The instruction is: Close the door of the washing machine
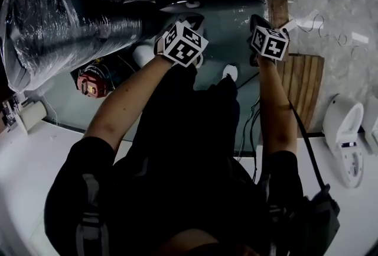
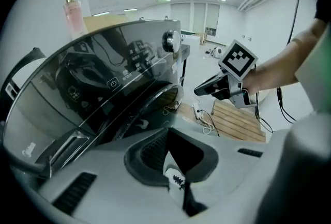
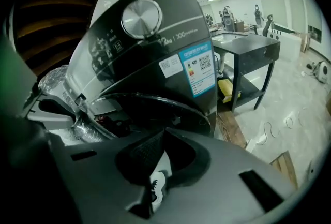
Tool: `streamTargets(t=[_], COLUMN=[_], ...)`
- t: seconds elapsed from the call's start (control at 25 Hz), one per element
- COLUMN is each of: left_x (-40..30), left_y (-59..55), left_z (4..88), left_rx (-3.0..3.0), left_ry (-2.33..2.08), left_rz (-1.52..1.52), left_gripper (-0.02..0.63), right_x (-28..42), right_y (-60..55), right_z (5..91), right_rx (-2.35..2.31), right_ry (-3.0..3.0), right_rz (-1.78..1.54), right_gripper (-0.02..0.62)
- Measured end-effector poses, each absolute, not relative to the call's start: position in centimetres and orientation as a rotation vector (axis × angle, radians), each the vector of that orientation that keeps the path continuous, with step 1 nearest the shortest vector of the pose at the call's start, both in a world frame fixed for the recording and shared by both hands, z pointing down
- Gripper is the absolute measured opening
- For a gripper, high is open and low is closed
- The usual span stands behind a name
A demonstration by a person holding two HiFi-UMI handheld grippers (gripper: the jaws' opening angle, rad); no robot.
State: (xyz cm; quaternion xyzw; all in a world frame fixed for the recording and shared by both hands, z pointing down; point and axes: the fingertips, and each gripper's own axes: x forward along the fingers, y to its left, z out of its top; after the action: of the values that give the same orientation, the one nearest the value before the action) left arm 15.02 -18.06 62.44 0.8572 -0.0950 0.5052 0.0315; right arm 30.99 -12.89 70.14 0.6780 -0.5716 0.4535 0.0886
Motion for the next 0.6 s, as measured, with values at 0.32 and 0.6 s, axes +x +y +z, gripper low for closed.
streamTargets(t=[0.32,0.6], left_x=[13.9,13.2], left_y=[-16.7,-16.2], left_z=[58.5,53.3], left_rx=[2.607,2.625], left_ry=[-0.464,-0.628], left_rz=[1.355,1.174], left_gripper=[0.003,0.003], right_x=[30.6,31.6], right_y=[-11.1,-9.4], right_z=[62.8,57.4], right_rx=[2.004,1.996], right_ry=[-1.809,-1.865], right_rz=[1.227,1.144], right_gripper=[0.005,0.005])
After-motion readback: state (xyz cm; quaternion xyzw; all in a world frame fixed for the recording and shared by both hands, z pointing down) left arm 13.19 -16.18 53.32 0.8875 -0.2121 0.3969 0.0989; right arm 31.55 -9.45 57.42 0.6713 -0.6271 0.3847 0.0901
